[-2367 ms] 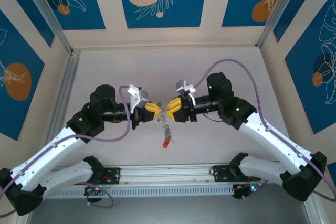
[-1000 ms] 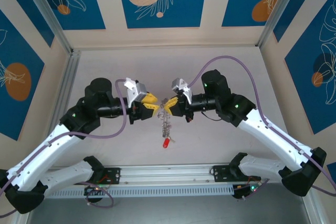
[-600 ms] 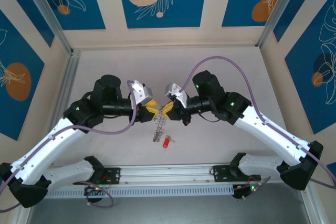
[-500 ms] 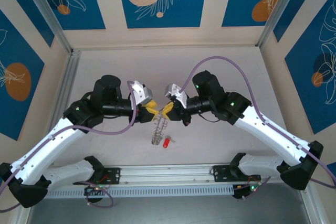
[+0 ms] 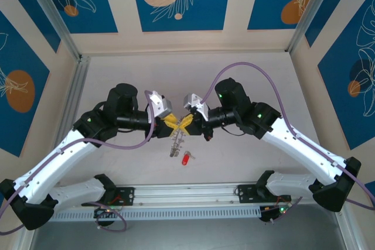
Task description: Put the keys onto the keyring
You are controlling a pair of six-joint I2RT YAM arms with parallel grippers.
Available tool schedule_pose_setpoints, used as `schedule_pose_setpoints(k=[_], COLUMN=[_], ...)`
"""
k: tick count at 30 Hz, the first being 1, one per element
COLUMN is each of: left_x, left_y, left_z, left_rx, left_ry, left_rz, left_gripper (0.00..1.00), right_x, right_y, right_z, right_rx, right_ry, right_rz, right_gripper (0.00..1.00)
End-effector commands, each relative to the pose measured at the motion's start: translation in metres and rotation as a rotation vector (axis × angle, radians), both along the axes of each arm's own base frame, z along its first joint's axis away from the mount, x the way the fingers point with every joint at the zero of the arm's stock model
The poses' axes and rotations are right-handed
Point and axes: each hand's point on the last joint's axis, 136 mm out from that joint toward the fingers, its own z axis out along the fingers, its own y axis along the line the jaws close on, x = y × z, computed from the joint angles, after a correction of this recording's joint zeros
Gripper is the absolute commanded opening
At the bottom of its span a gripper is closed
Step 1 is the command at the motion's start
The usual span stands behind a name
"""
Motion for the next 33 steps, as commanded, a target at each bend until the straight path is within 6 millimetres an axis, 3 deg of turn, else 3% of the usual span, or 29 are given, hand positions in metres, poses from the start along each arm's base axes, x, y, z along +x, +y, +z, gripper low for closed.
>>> schedule_pose_setpoints(k=[1,8,15,22,29,33], left_x=[-0.006,-0.013,-0.018,-0.021,-0.029,-0.036], left_y=[-0.004,-0.009,-0.004,0.004,0.006,0.008], left_z=[0.003,0.007,0.013,0.024,0.028,0.033], left_rx=[-0.014,-0.048,-0.065,-0.102,-0.139,-0.181], left_ry=[-0.006,0.01,-0.046,-0.109,-0.12,-0.115], left_rz=[-0.04,-0.078,-0.087,-0.067,-0.088,-0.113], left_gripper=[0.23,0.0,0.0,0.0,0.0,0.0], right_x=[-0.008,-0.009,-0.011,-0.009,0.006,0.034], right_y=[0.006,0.008,0.006,-0.013,-0.043,-0.061], right_z=[0.029,0.026,0.031,0.033,0.027,0.002], right_rx=[0.085,0.083,0.104,0.166,0.193,0.181], right_ry=[-0.055,-0.05,-0.071,-0.051,0.015,0.127], right_rz=[0.067,0.077,0.075,0.007,-0.154,-0.327], right_gripper=[0.0,0.0,0.01,0.5,0.59,0.62])
